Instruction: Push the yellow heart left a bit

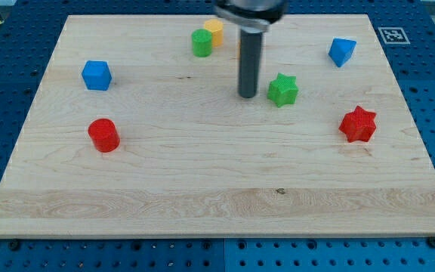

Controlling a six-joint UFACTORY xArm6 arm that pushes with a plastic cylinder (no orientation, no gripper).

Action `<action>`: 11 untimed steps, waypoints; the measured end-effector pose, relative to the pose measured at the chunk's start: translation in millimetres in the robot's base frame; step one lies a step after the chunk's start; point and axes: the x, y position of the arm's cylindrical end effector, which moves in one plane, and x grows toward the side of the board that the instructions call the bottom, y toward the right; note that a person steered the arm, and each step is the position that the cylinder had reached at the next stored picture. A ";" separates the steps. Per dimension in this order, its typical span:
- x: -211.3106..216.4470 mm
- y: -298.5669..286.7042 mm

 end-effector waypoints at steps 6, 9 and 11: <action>-103.0 39.1; -103.0 9.9; -82.8 17.2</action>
